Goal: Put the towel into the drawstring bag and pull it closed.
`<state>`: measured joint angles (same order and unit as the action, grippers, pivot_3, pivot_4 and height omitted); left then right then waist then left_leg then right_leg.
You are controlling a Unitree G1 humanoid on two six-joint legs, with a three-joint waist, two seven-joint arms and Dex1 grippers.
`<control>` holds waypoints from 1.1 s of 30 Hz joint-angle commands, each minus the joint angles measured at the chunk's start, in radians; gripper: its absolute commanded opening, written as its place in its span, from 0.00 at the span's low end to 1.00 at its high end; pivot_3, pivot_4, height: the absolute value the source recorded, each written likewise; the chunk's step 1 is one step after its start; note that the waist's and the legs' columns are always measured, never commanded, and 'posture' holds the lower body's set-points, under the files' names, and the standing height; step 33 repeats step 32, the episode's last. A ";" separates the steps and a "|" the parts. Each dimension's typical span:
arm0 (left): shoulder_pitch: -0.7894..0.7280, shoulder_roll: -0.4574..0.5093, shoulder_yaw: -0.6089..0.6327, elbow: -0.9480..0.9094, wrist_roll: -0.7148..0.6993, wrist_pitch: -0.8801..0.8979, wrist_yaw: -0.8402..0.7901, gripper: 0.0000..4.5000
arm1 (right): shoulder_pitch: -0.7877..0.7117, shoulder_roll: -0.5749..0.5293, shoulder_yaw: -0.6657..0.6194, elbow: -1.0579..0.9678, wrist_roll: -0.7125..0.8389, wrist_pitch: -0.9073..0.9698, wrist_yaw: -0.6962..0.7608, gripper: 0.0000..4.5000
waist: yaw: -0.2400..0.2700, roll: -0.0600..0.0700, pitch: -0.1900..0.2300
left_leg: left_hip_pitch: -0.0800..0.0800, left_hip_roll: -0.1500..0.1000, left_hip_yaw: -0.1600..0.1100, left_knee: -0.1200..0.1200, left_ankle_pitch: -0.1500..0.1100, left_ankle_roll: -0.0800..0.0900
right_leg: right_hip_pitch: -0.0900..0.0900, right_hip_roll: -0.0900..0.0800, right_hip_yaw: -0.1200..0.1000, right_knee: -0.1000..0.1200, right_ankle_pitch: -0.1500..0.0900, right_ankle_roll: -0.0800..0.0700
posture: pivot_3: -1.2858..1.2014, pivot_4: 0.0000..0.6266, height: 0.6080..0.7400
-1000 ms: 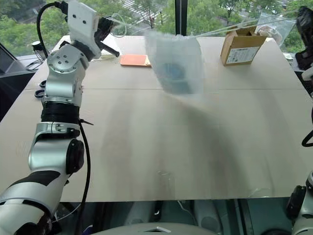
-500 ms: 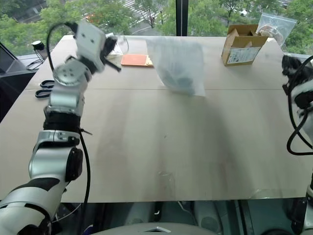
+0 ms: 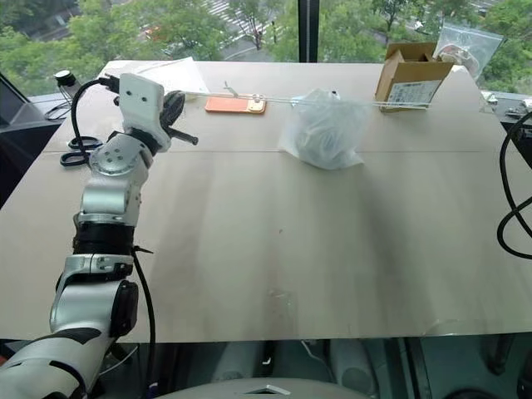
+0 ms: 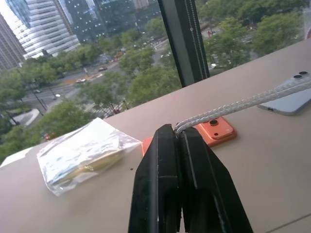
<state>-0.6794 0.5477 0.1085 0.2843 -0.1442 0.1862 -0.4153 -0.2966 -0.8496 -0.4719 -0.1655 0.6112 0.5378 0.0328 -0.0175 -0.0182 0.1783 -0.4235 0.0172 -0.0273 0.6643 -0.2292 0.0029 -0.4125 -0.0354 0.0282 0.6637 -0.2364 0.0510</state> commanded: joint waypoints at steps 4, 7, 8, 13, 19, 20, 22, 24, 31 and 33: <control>0.209 -0.043 -0.073 -0.255 -0.098 0.104 -0.167 0.01 | 0.125 0.066 0.244 -0.338 0.177 0.137 0.283 0.00 | 0.002 0.000 0.000 | 0.001 0.003 0.000 0.000 0.000 0.000 | 0.000 0.001 0.000 0.001 0.000 0.000 | 0.52 0.24 1.00; 0.262 -0.045 -0.094 -0.295 -0.097 0.138 -0.196 0.01 | 0.158 0.092 0.353 -0.393 0.119 0.157 0.301 0.00 | 0.008 0.000 0.000 | 0.000 0.002 -0.002 0.002 0.000 0.000 | 0.000 0.002 -0.001 0.001 0.000 0.000 | 0.52 0.24 1.00; 0.282 -0.041 -0.098 -0.316 -0.102 0.148 -0.209 0.01 | 0.166 0.100 0.373 -0.395 0.097 0.155 0.301 0.00 | 0.008 0.000 0.000 | 0.000 0.002 -0.002 0.003 0.000 0.000 | 0.000 0.002 -0.001 0.001 0.000 0.000 | 0.52 0.24 1.00; 0.395 0.008 -0.044 -0.403 -0.242 0.242 -0.346 0.21 | 0.234 0.107 0.372 -0.390 0.031 0.145 0.321 0.14 | 0.006 0.000 0.000 | 0.003 0.002 0.000 0.004 0.000 0.000 | 0.003 0.001 0.000 0.001 0.000 0.000 | 0.52 0.24 1.00; 0.550 0.131 0.050 -0.522 -0.402 0.347 -0.502 0.85 | 0.492 0.076 0.190 -0.504 0.062 0.104 0.451 0.75 | 0.006 0.000 0.000 | 0.003 0.004 0.000 0.002 0.000 0.000 | 0.003 0.002 0.000 0.001 -0.001 -0.001 | 0.52 0.24 1.00; 0.589 0.156 0.069 -0.536 -0.413 0.350 -0.526 0.96 | 0.570 0.067 0.135 -0.535 0.066 0.099 0.491 0.86 | 0.006 0.000 0.000 | 0.004 0.004 0.000 0.002 0.000 0.000 | 0.004 0.002 0.000 0.000 -0.001 -0.001 | 0.52 0.24 1.00; 0.656 0.192 0.100 -0.560 -0.434 0.354 -0.559 1.00 | 0.699 0.065 0.052 -0.579 0.050 0.064 0.559 0.98 | 0.006 0.000 -0.001 | 0.007 0.005 0.002 0.001 0.000 0.000 | 0.006 0.002 0.001 -0.001 -0.001 -0.001 | 0.52 0.24 1.00; 0.712 0.208 0.121 -0.582 -0.439 0.339 -0.575 1.00 | 0.791 0.080 -0.009 -0.604 0.024 0.020 0.598 0.98 | 0.007 0.000 -0.001 | 0.009 0.005 0.001 0.000 -0.001 0.000 | 0.007 0.002 0.001 -0.001 -0.002 -0.001 | 0.52 0.24 1.00; 0.745 0.134 0.142 -0.648 -0.433 0.321 -0.466 1.00 | 0.866 0.151 -0.062 -0.522 -0.131 -0.152 0.619 0.98 | 0.007 -0.001 -0.003 | 0.011 0.008 0.001 0.003 -0.001 0.000 | 0.009 0.001 0.001 -0.001 -0.006 0.000 | 0.52 0.24 1.00; 0.743 0.116 0.143 -0.663 -0.430 0.318 -0.437 1.00 | 0.845 0.176 -0.056 -0.496 -0.141 -0.174 0.601 0.98 | 0.007 -0.001 -0.003 | 0.011 0.008 0.001 0.003 -0.001 0.000 | 0.009 0.000 0.001 -0.001 -0.006 0.000 | 0.52 0.24 1.00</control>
